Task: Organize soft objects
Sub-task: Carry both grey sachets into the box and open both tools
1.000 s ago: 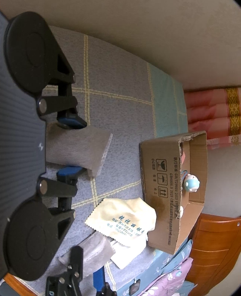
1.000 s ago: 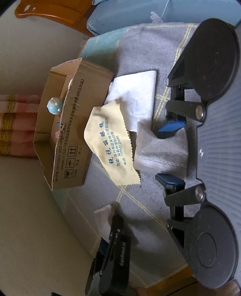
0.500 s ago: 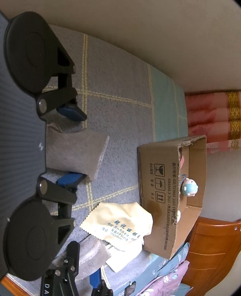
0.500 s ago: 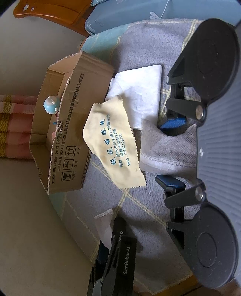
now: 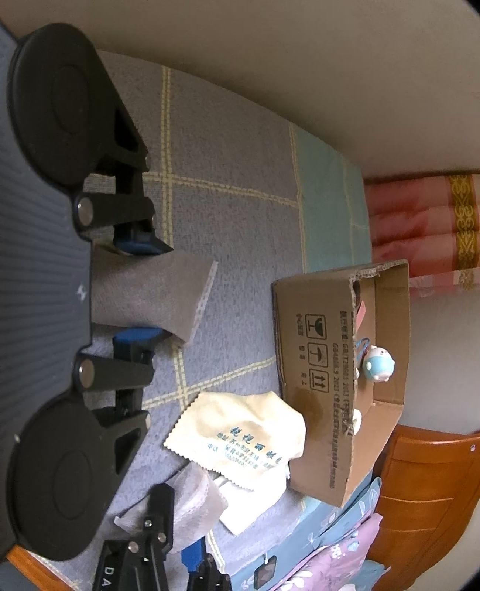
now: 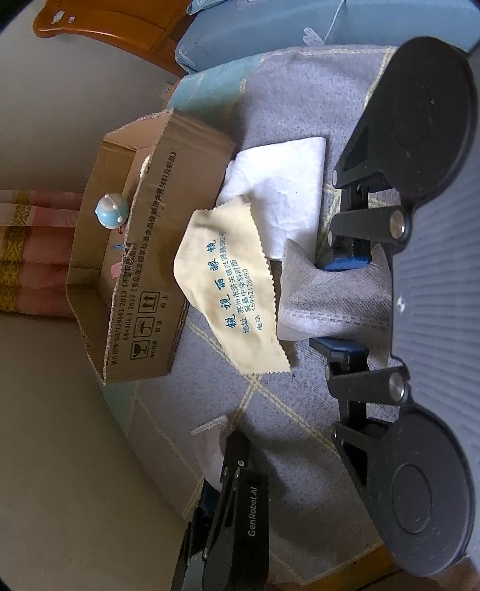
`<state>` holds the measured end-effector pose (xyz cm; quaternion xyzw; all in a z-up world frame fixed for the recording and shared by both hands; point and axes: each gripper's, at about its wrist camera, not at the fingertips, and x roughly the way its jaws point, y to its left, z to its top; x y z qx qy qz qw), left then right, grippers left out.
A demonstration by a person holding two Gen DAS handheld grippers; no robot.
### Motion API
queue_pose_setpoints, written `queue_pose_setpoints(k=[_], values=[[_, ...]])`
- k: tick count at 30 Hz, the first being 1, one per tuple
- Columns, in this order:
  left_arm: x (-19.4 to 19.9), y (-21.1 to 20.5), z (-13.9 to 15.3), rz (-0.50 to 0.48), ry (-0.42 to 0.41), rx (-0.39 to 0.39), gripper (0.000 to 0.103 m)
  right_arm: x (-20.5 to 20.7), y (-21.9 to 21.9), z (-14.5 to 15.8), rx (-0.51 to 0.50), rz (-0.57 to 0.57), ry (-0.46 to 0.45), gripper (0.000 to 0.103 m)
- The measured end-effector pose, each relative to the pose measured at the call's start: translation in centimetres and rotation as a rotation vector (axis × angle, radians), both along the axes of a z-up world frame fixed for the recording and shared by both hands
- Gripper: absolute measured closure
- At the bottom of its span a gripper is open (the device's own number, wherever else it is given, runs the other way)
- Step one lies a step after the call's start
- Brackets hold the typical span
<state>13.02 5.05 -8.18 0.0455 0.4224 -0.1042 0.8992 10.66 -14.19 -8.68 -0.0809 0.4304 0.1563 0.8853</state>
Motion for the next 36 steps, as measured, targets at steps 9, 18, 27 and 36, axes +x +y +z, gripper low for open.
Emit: queue_pose_setpoints(k=[9,18,27,36], values=[[-0.9,-0.1,2.4,-0.055,-0.008,-0.008,0.067,-1.1,-0.7,1.3,0.003,0.01,-0.015,0.064],[0.1,-0.9,6.8,-0.134,-0.08,-0.01,0.067,-1.5,-1.6,4.9,0.012,0.044,-0.092,0.064],[8.4,-4.8,11.1,-0.203,-0.179,0.035,0.067,-0.4,-3.1,7.9,0.033,0.042,-0.189,0.064],[20.2,-9.0,10.7,-0.176,-0.148,0.067,0.063,0.5,-4.9,8.5,0.042,0.001,-0.224,0.064]])
